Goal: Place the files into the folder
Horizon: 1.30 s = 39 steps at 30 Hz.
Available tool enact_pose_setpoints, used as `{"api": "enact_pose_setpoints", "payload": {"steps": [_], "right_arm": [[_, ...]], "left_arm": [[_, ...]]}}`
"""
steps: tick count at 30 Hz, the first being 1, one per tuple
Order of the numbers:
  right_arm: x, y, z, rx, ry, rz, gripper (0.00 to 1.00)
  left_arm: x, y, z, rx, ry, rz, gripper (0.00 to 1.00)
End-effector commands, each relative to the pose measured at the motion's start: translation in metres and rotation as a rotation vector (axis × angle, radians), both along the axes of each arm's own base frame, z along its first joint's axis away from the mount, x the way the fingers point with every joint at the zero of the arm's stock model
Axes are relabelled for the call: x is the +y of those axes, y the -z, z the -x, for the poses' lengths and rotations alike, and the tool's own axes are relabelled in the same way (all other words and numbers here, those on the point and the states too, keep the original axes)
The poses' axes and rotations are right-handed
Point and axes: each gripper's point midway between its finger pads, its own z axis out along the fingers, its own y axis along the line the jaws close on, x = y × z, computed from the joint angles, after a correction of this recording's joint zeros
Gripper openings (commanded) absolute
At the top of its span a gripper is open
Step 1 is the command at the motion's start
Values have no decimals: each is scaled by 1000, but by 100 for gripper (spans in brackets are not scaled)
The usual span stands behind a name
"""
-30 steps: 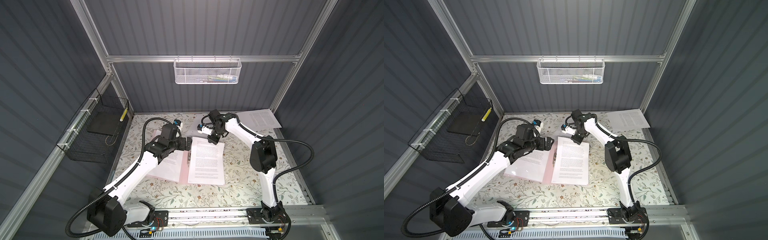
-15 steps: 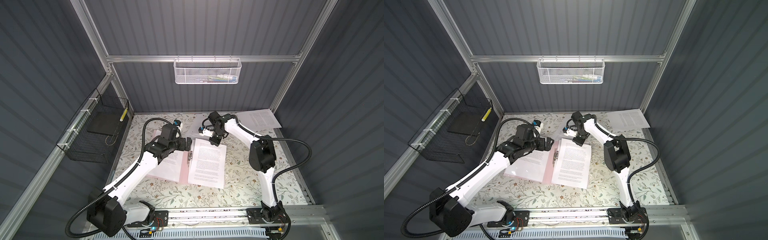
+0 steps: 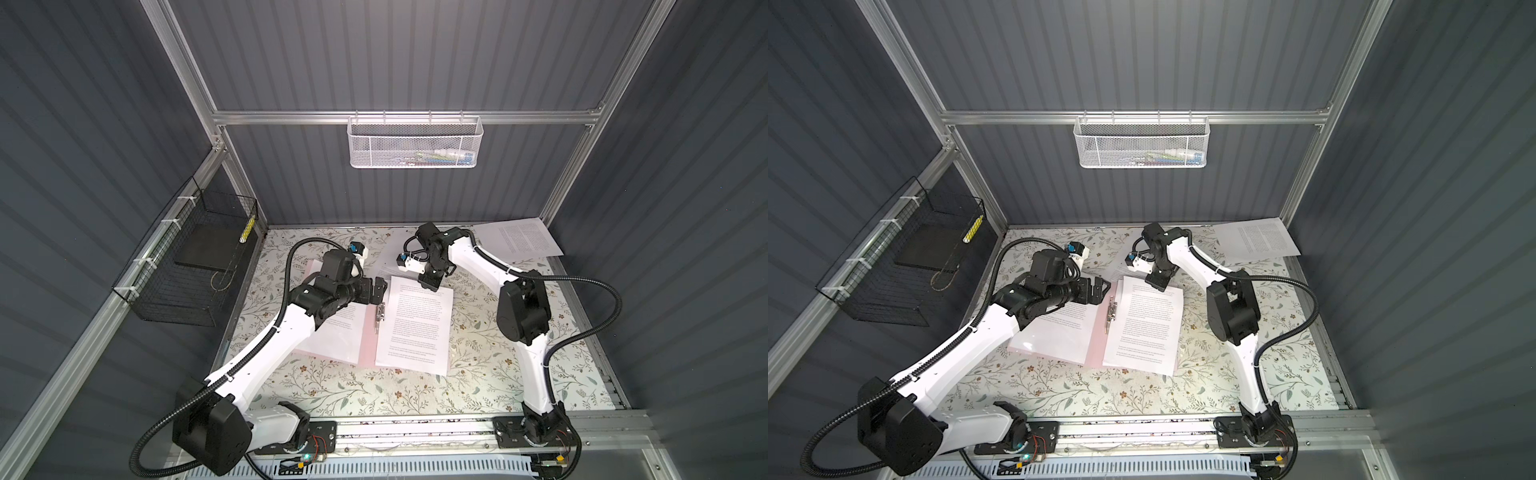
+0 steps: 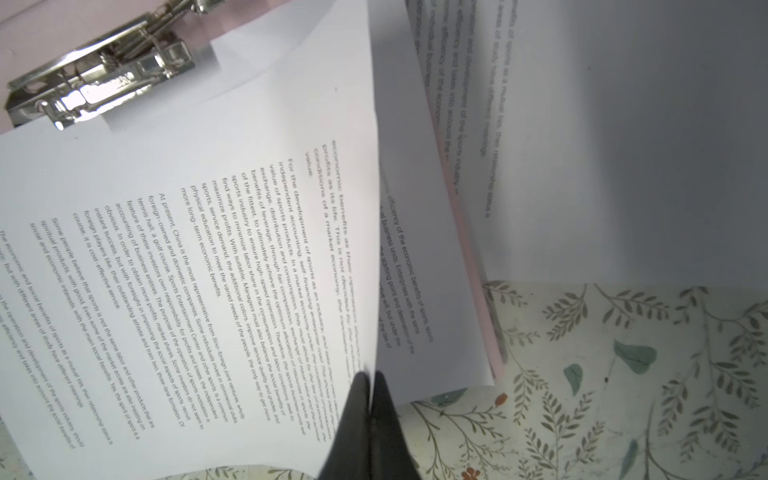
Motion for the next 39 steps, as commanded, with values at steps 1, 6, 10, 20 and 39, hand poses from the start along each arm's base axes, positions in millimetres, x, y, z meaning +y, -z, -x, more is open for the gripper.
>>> {"api": "enact_pose_setpoints", "payload": {"steps": [1,6,10,20,39], "right_arm": [[13,7,6,19,-60,-6,0],[18,11,7,21,-88,-9,0],[19,9,4,7,-85,-13,0],[24,13,-6,1,-71,-8,0],[25,16,-3,47,-37,-9,0]], "left_arm": [[-1,4,16,17,61,11,100],[2,10,19,21,58,-8,100],[1,12,17,26,60,-9,100],[0,17,16,38,61,-11,100],[-2,26,14,52,65,-15,100]]}}
